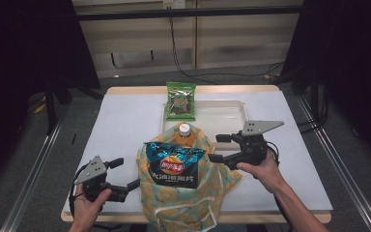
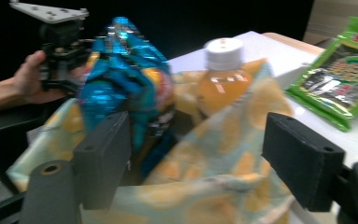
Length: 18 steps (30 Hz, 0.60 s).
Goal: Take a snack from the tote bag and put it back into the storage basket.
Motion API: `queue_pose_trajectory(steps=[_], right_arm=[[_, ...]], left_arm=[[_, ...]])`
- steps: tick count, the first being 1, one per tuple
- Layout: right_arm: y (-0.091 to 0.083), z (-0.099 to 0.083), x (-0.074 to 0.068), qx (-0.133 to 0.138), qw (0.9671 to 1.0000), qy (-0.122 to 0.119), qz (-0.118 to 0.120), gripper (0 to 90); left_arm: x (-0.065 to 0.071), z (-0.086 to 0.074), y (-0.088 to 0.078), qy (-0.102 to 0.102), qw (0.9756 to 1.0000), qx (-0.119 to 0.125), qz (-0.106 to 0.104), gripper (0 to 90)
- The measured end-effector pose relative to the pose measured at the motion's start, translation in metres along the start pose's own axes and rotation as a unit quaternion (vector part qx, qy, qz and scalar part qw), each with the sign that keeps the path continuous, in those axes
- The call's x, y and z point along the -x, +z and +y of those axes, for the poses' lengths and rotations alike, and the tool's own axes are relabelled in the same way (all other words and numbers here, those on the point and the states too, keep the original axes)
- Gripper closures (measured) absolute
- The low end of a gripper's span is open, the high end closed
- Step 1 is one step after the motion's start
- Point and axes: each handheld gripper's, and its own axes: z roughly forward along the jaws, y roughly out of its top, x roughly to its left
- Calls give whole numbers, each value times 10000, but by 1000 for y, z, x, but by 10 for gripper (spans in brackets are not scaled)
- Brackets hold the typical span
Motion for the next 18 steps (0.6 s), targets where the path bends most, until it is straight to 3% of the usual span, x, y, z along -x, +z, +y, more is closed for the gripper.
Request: queue_pose_trajectory(steps=[3,10,18], right_arm=[[4,0,-8,-49,9999,-22,119,206],[28,-3,-20,-213,9989,-56,424,188],[47,1,-26,-220,9981,-40,577,176]], left_arm=[[-1,0,-1,63,10000,-3,-5,35],[-3,0,-3,-6,9999,4,111,35],[-3,-1,-2,21,9999,-12,109,35]])
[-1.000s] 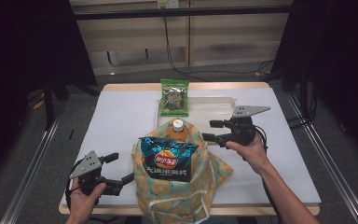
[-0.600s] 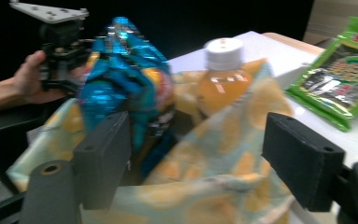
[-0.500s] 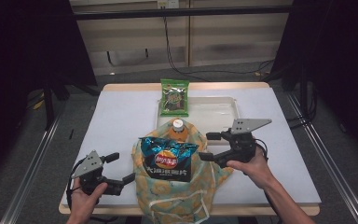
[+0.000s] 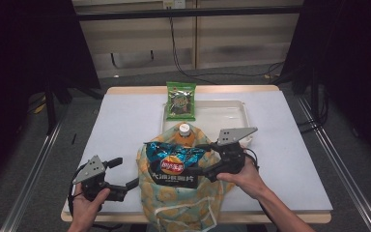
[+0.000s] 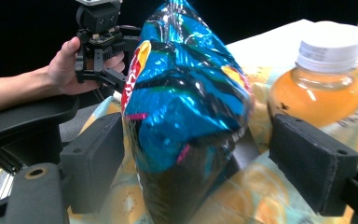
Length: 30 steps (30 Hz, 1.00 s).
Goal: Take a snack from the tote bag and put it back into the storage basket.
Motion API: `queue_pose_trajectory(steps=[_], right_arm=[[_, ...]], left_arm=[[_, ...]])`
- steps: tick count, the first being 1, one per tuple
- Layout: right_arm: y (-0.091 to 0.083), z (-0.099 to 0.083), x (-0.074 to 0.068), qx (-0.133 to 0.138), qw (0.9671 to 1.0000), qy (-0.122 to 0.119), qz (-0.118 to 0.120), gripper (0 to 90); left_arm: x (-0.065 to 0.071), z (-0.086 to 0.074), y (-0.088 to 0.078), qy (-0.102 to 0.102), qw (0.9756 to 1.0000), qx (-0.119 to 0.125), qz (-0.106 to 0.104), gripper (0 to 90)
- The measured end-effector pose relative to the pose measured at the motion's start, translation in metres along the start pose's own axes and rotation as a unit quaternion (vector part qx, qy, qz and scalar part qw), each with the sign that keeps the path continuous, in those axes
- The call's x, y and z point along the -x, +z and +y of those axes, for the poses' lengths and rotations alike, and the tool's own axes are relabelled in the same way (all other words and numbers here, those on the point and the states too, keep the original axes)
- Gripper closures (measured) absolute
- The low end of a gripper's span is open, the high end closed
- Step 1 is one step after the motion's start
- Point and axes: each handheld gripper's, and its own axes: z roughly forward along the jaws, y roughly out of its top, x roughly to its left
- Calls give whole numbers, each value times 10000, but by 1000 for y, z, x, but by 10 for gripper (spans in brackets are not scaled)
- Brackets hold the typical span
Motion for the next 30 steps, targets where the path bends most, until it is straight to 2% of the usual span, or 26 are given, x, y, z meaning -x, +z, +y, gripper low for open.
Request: queue_pose_trajectory(steps=[2,5,8,11,12,14,16,19,21,22,23,26,28,30], right_arm=[[6,0,0,-17,10000,8,7,177],[13,-1,-3,-119,9999,-4,65,180],[19,2,-5,-176,9998,-36,123,180],[22,5,-5,-230,9996,-58,128,202],[23,5,-5,-218,9997,-72,105,228],[23,3,-5,-152,9998,-78,112,267],[25,2,-5,-159,9998,-86,123,346],[24,1,-4,-123,9998,-105,109,456],[23,1,-3,-109,9998,-105,125,486],[23,1,-3,-84,9997,-116,184,542],[23,1,-4,-65,9997,-127,217,552],[24,2,-6,-38,9995,-164,257,610],[23,2,-8,-12,9994,-165,292,644],[22,2,-8,47,9995,-153,271,679]], left_arm=[[0,0,0,6,10000,41,-89,35],[0,0,-1,-11,10000,23,-20,35],[-1,-1,0,-51,10000,21,-45,35],[-1,-1,0,49,10000,-1,-50,35],[0,0,0,34,10000,-12,-6,35],[-1,-1,0,31,10000,26,-70,35],[-1,-1,-1,35,10000,-35,33,35],[-1,-1,-1,10,10000,-8,-15,35],[-1,-1,0,16,10000,-10,-69,35],[-1,-1,1,-3,10000,3,-94,35],[0,-1,0,16,10000,-48,-22,35],[-1,-1,0,14,10000,7,-88,35],[-1,-1,-1,38,10000,-42,6,35],[-1,-1,0,22,10000,2,-88,35]])
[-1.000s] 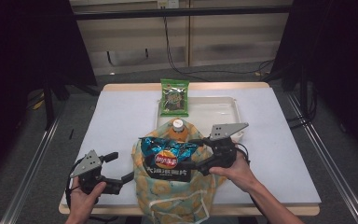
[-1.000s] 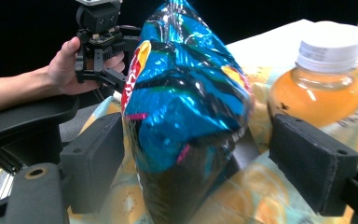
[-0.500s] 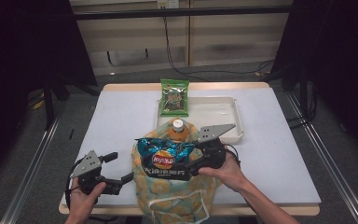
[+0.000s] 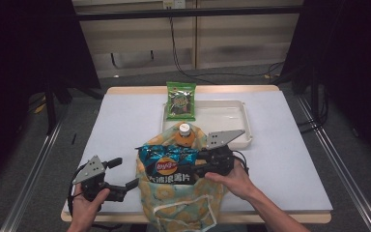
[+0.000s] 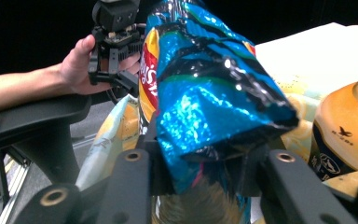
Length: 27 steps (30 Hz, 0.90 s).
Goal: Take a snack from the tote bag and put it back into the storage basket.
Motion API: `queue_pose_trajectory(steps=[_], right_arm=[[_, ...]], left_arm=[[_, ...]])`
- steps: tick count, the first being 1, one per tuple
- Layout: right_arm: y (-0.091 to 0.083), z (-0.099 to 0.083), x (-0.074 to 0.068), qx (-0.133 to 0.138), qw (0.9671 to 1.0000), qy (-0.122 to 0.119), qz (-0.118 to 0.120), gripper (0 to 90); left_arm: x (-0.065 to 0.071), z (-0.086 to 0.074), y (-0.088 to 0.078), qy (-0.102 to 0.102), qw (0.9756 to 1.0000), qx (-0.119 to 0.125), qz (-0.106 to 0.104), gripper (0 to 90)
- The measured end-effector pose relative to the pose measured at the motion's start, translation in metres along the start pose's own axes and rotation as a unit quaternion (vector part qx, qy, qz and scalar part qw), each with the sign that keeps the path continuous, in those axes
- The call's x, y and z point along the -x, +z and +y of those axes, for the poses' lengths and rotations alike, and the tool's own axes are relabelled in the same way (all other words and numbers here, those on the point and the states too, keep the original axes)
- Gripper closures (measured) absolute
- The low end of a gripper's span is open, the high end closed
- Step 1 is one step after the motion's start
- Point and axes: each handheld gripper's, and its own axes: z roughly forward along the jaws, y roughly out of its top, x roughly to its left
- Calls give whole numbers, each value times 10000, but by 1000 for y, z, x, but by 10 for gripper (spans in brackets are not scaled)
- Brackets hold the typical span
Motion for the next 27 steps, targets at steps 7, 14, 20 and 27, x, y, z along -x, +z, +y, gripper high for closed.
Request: queue_pose_trajectory(steps=[7,14,20,27], right_arm=[[-6,1,2,126,9998,124,30,817],[-5,1,1,167,9998,131,44,837],[-7,5,-3,244,9997,81,52,850],[-16,12,-5,400,9992,56,-2,854]], left_arm=[[2,0,1,8,10000,-28,13,35],[1,0,1,26,10000,-2,-32,35],[2,1,1,23,10000,8,-41,35],[4,2,2,-27,9999,47,-123,34]])
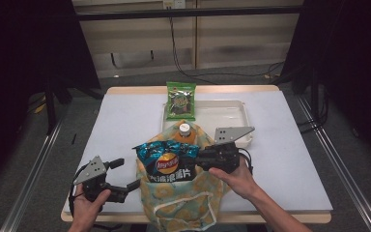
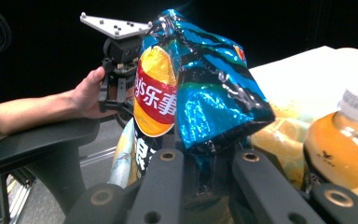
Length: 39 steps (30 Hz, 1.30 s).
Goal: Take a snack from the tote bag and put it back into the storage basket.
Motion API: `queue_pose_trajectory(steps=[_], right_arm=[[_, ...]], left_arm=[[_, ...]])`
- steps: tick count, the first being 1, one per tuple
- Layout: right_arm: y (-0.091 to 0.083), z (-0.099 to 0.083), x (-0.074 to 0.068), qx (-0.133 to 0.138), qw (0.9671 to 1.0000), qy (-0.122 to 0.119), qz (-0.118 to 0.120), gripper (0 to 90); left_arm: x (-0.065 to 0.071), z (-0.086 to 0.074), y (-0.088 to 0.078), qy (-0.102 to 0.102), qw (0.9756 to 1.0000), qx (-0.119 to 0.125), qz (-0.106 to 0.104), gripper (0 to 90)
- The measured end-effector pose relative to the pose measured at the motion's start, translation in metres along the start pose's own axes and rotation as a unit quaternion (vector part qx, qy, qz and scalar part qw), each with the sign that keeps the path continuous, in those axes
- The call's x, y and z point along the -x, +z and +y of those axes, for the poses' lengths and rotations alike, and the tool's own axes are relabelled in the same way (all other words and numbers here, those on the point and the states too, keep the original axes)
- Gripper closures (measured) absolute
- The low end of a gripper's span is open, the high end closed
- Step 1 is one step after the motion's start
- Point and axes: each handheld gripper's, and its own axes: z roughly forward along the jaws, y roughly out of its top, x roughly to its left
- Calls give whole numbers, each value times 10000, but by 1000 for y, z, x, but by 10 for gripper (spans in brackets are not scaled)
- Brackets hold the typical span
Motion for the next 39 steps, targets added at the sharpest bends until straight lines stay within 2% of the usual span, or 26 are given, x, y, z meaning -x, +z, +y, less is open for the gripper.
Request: queue_pose_trajectory(steps=[3,5,6,10,12,13,15,16,17,18,19,20,22,23,24,25,26,27,28,29,30,31,32,35,38,39], right_arm=[[-3,2,1,47,10000,7,-28,854],[-5,4,2,105,9999,43,-52,853],[-6,4,2,117,9999,55,-53,854],[-10,11,2,231,9997,41,-66,854],[-14,15,1,286,9995,-14,-118,854],[-15,17,0,312,9994,-22,-137,854],[-19,22,-1,381,9991,-47,-172,854],[-21,23,-1,410,9990,-41,-197,854],[-23,24,-1,434,9988,-47,-216,854],[-24,25,-1,450,9987,-59,-232,854],[-26,27,0,493,9984,-53,-255,854],[-27,28,0,509,9984,-59,-245,853],[-29,30,0,537,9982,-43,-258,854],[-30,32,0,546,9981,-48,-284,854],[-32,33,0,561,9980,-58,-289,854],[-33,35,-1,567,9979,-96,-302,854],[-34,37,-1,573,9978,-99,-303,854],[-36,39,-2,597,9977,-123,-305,854],[-37,41,-3,606,9976,-140,-317,854],[-39,42,-5,624,9973,-176,-341,854],[-40,43,-5,628,9973,-186,-343,854],[-41,44,-6,674,9970,-197,-336,854],[-43,45,-6,679,9968,-195,-365,854],[-43,45,-6,685,9968,-168,-380,854],[-40,44,-7,646,9972,-187,-334,854],[-39,43,-7,638,9973,-167,-327,854]], left_arm=[[3,1,0,5,10000,-15,40,35],[4,1,1,-9,9999,57,-96,33],[6,2,0,45,10000,-11,11,33],[12,5,-2,111,9999,79,-35,36],[14,6,-1,119,9997,150,-129,36],[17,7,-1,80,9998,143,-87,37],[18,7,1,175,9995,105,-248,39],[20,8,2,202,9994,103,-251,41],[23,9,3,237,9996,65,-109,45],[24,9,4,309,9989,79,-330,58],[26,10,5,309,9991,89,-288,79],[27,10,6,300,9988,145,-348,88],[30,11,4,396,9990,73,-192,127],[30,12,4,409,9989,91,-196,143],[29,12,4,460,9982,99,-384,151],[31,12,4,425,9988,108,-214,175],[31,12,4,410,9984,158,-349,200],[32,13,3,445,9986,131,-236,213],[30,13,3,442,9978,180,-456,230],[33,13,3,380,9987,206,-286,286],[32,13,3,365,9979,296,-449,318],[34,14,2,381,9984,253,-321,335],[34,13,3,412,9979,247,-430,347],[37,14,8,480,9976,218,-458,415],[39,15,15,482,9966,206,-634,486],[40,15,15,493,9973,123,-529,549]])
